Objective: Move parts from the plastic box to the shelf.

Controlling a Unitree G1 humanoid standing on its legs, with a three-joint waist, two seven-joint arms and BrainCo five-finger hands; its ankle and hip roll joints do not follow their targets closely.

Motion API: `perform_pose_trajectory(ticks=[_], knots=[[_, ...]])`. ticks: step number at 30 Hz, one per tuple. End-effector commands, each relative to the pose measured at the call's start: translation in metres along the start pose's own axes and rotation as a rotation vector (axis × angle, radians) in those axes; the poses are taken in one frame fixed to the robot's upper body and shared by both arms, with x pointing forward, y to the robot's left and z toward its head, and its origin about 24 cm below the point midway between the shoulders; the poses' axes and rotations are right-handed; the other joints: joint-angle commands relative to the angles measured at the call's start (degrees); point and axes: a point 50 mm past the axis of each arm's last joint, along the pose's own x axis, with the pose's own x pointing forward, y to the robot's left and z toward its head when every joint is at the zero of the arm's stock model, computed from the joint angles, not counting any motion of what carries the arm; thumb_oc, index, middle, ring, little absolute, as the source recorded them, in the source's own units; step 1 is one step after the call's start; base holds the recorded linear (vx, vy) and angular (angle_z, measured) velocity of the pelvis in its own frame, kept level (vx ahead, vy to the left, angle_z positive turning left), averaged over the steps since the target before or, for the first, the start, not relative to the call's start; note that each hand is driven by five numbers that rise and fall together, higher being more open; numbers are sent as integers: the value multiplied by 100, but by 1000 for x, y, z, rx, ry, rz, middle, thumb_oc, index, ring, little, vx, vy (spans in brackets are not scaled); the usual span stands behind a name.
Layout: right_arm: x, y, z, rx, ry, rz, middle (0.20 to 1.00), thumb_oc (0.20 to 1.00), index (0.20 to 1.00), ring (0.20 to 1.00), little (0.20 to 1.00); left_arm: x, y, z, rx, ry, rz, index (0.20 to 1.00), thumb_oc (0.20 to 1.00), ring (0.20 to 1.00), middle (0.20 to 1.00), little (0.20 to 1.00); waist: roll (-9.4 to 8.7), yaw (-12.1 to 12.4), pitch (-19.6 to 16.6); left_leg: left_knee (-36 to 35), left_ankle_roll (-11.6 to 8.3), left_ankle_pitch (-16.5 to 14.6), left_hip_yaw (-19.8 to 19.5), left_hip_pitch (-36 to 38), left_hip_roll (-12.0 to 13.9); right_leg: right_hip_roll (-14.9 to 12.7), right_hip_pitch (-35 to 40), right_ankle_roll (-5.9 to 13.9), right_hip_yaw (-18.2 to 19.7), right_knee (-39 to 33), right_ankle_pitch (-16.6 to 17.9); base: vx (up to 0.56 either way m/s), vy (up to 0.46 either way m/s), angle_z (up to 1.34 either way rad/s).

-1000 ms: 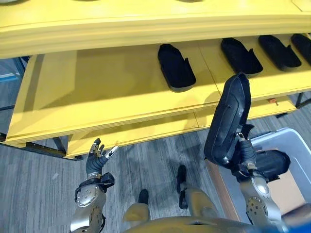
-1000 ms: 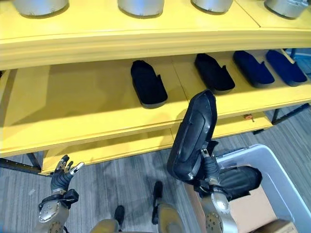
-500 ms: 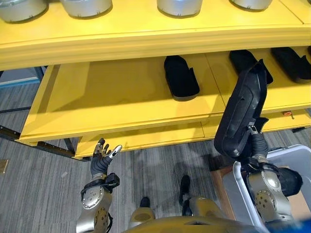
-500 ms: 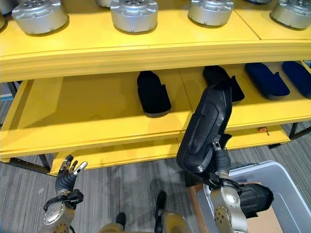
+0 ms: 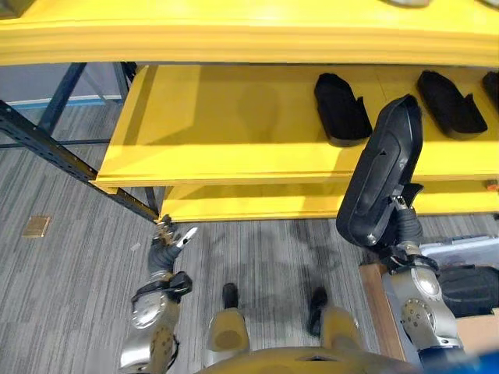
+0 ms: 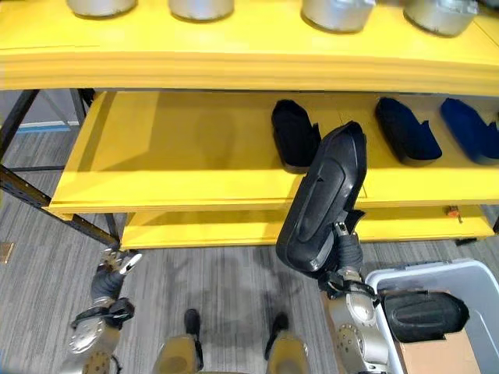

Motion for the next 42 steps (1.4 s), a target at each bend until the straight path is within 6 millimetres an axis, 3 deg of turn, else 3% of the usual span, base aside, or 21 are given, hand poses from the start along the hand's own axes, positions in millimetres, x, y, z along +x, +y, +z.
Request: perform_pose_trajectory(ticks=[1,7,15,26,32,36,42], knots=[[7,27,40,27,-205,146,200,200,200,200,200,-3,3,18,5,-90,-10,1000,1000,1000,1000,1000,15,-21,-221,31,-156,18,-175,-93,237,-3,350,155,-153,-159,-246,51,57,19],[17,57,53,5,-250,274,200,200,200,200,200,-3,-3,16,3,-67,-46,1000,1000,1000,1000,1000,-117,132,-264,63,-126,-26,-207,-158,182,-8,426,174,-251,-274,-202,43,22,10],[29,95,66,-30,-297,409,200,200,200,200,200,-3,-9,16,12,-55,-87,1000,1000,1000,1000,1000,-164,299,-252,-50,-110,16,-232,-165,151,-9,410,185,-333,-320,-167,17,2,4],[52,150,70,-59,-280,526,200,200,200,200,200,2,-25,24,3,-73,-169,1000,1000,1000,1000,1000,-130,598,-45,-44,-120,75,-343,-377,157,-27,219,185,-428,-239,-157,-13,-10,5],[71,163,76,-114,-284,485,200,200,200,200,200,4,-33,31,-2,-97,-212,1000,1000,1000,1000,1000,-46,760,156,64,-121,91,-438,-606,143,-66,44,174,-501,-127,-158,-50,-5,6],[92,168,98,-156,-333,407,200,200,200,200,200,7,-39,40,-6,-131,-250,1000,1000,1000,1000,1000,74,862,330,193,-111,92,-523,-799,134,-98,-158,150,-507,39,-172,-55,13,13],[119,175,161,-200,-482,276,200,200,200,200,200,9,-51,47,-5,-149,-320,1000,1000,1000,1000,1000,277,955,695,509,-79,52,-615,-1243,120,-165,-700,97,-456,481,-246,-86,27,3]])
